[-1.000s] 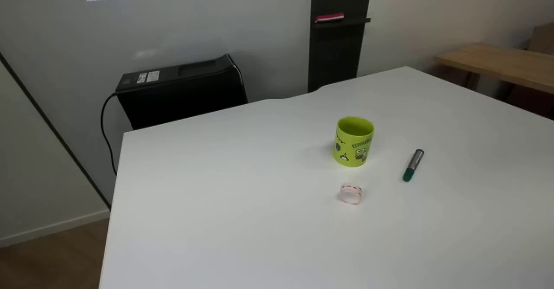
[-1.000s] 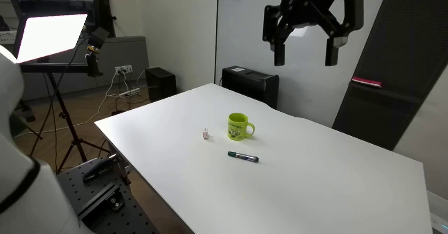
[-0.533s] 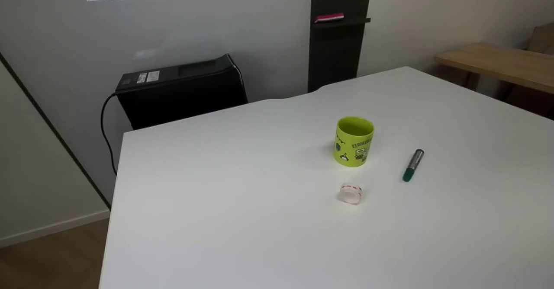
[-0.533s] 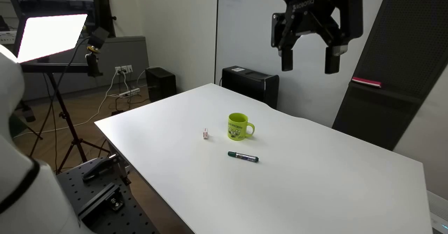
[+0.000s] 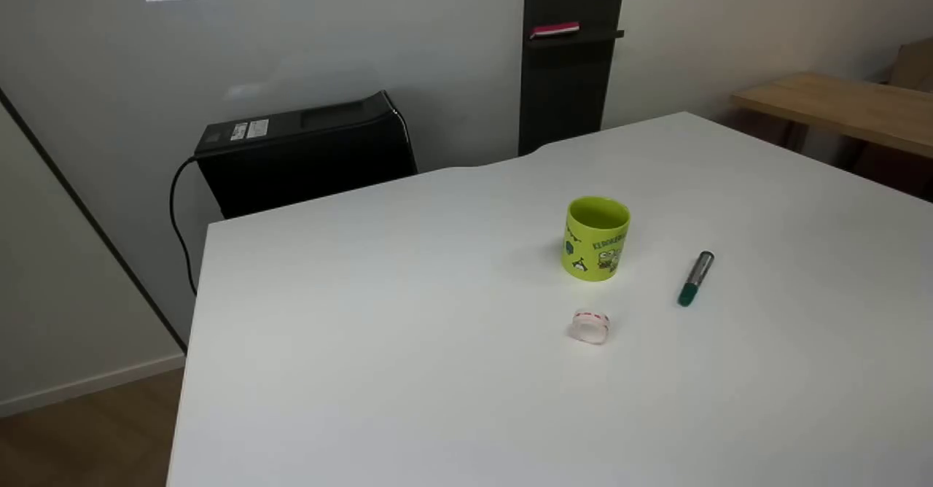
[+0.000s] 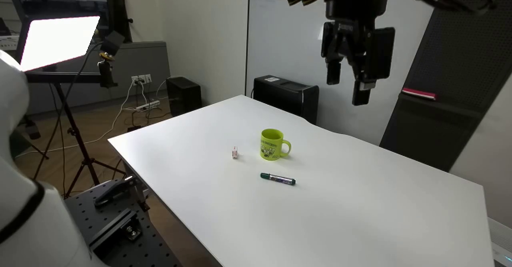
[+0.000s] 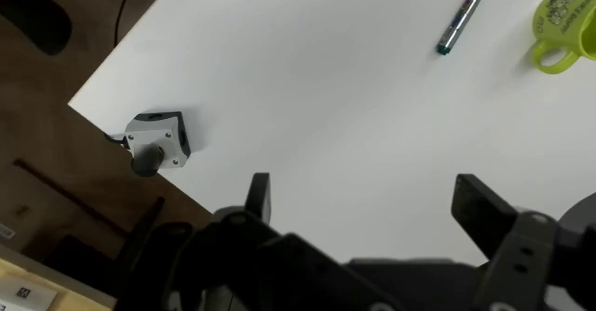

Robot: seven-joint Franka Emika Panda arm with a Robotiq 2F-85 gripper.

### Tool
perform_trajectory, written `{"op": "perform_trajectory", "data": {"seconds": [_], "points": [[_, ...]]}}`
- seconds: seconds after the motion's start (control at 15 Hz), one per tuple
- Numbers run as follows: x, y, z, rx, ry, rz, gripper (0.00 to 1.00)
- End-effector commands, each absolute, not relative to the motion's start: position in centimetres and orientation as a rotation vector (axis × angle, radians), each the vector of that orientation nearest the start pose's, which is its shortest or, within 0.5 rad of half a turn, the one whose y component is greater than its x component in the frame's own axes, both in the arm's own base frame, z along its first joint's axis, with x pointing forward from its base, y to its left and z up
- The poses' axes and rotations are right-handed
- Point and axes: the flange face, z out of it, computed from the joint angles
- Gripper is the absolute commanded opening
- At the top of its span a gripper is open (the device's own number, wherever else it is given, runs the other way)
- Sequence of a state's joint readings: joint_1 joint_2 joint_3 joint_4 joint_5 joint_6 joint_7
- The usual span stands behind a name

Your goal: Put the marker inside the yellow mug

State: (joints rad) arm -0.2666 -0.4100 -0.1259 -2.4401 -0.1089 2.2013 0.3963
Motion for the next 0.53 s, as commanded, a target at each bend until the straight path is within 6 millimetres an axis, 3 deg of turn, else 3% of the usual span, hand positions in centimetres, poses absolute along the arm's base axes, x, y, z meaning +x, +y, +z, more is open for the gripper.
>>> {"op": "perform_trajectory", "data": {"seconds": [0.0, 0.2, 0.47], "points": [[40.6, -17.9, 45.4, -2.782, 1.339, -0.332, 1.00], [42.1, -18.1, 43.7, -2.693, 1.459, -0.360, 1.00], [45.2, -16.8, 40.3, -2.657, 1.557, -0.342, 1.00]]}}
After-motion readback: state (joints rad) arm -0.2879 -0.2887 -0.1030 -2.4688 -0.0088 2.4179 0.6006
